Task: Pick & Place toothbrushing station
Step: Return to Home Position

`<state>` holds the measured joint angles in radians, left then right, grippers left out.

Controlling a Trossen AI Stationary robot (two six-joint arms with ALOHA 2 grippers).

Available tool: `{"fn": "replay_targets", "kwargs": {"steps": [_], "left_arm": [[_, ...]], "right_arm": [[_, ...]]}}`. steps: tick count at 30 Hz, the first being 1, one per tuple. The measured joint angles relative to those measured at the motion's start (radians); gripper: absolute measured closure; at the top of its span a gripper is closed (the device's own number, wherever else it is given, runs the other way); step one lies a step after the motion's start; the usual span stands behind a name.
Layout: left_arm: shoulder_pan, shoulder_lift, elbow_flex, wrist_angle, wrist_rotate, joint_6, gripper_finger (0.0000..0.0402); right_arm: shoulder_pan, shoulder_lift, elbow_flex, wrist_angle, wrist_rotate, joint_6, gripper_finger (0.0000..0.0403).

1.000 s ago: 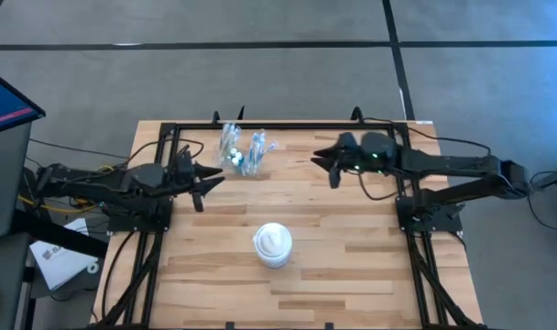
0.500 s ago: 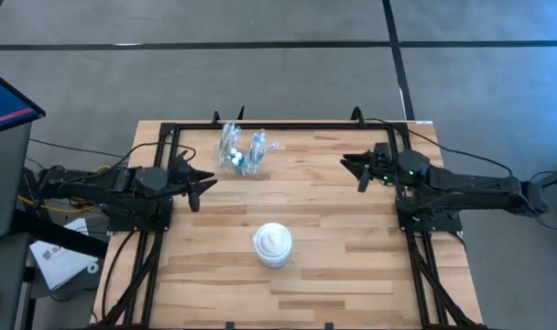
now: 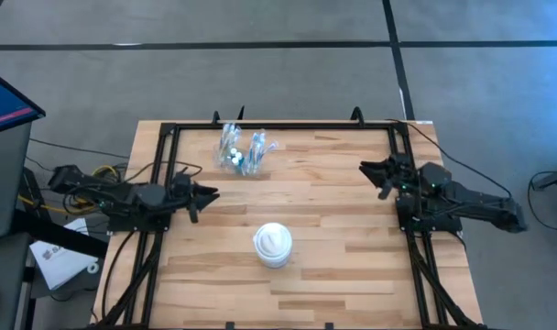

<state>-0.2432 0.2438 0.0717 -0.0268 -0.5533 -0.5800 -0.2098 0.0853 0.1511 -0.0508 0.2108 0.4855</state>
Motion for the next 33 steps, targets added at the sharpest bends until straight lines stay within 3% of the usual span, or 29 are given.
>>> {"fn": "replay_targets", "kwargs": {"steps": [3, 6, 17, 27, 33], "left_arm": [[-0.018, -0.028, -0.065, 0.107, 0.0, 0.027, 0.0279], [-0.019, -0.021, -0.064, 0.138, -0.021, 0.064, 0.0279], [-0.019, -0.009, -0.064, 0.142, 0.0, 0.036, 0.0279], [-0.019, -0.008, -0.064, 0.149, 0.0, 0.036, 0.0279], [-0.019, -0.006, -0.064, 0.152, 0.0, 0.037, 0.0279]], "right_arm": [[-0.002, -0.084, 0.0, -0.136, 0.004, 0.02, 0.0285], [-0.002, -0.082, -0.001, -0.212, 0.023, 0.067, 0.0285], [0.0, -0.067, 0.003, -0.275, -0.003, 0.264, 0.0285], [0.002, -0.067, 0.003, -0.303, -0.012, 0.266, 0.0285], [0.026, -0.067, 0.003, -0.341, -0.004, 0.092, 0.0285]]}}
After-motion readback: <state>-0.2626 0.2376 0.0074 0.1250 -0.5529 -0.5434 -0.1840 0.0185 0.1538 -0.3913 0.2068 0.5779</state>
